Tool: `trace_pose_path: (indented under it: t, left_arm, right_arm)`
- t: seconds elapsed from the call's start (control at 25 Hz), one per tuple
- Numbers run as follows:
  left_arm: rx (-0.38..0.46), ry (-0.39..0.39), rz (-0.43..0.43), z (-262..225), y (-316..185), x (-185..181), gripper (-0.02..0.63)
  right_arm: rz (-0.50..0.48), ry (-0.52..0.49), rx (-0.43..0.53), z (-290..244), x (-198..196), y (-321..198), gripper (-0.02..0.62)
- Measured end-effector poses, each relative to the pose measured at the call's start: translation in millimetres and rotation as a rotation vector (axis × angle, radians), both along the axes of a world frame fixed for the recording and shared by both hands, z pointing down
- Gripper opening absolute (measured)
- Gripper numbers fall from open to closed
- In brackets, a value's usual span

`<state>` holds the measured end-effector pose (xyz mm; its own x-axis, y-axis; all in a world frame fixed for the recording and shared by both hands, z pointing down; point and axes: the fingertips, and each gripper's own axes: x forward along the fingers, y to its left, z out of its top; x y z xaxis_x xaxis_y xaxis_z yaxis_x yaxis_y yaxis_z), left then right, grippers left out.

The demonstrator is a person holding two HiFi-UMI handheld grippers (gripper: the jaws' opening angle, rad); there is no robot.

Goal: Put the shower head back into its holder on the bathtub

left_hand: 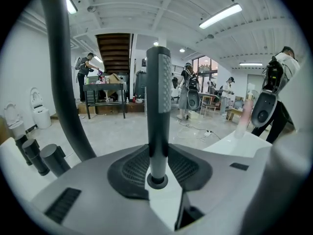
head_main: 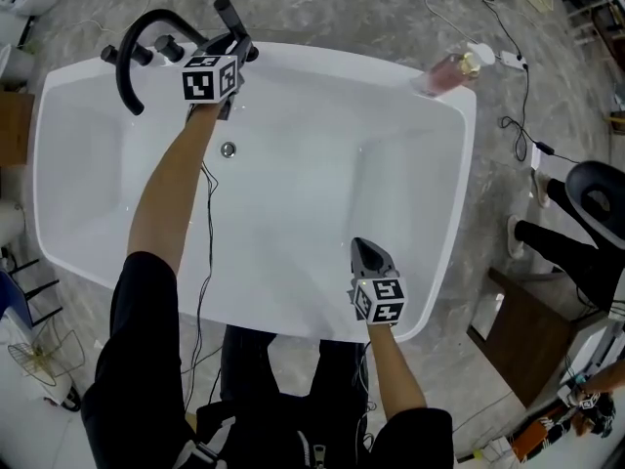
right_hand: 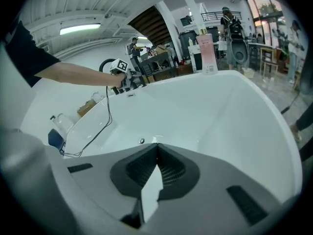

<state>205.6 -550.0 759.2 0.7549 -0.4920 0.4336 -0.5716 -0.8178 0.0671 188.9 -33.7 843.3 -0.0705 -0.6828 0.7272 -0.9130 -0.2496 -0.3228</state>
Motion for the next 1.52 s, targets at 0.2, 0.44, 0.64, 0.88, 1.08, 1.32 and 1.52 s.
trace_pose_path:
  t: [0.2,0.44,0.64,0.88,1.08,1.32,1.52]
  left_arm:
    - [-0.027,-0.049,0.005,18.7,8.0,-7.0,0.133]
    - [-0.045,-0.045,-0.021,23.5,10.6,-15.8,0.135]
    - [-0.021,-0.019,-0.015,0.6,22.1,-29.2,0.134]
    - [-0.050,-0.005,-0.003,-26.6,69.5,-51.0,0.133]
    - [-0.051,-0.038,0.037,-59.4,123.5,-69.3,0.065]
    - [-0.045,0.053,0.043,-130.8,199.3,-102.0,0.038]
    - [-0.015,0.023,0.067,-179.9,269.3,-128.3,0.036]
  right_arm:
    - [0.005,0.000,0.004,-1.2,1.3,1.5,0.008]
    - [-0.004,0.008,0.023,-9.3,-4.2,-5.2,0.008]
    - [-0.009,0.006,0.038,-20.0,-11.4,-6.5,0.008]
    - [-0.047,0.035,0.072,-46.8,-15.3,-14.3,0.008]
    - [-0.072,0.046,0.119,-93.9,-10.0,-22.4,0.008]
    - [-0.076,0.092,0.188,-159.0,1.0,-31.2,0.008]
    - [-0.107,0.116,0.225,-214.3,-1.5,-32.2,0.008]
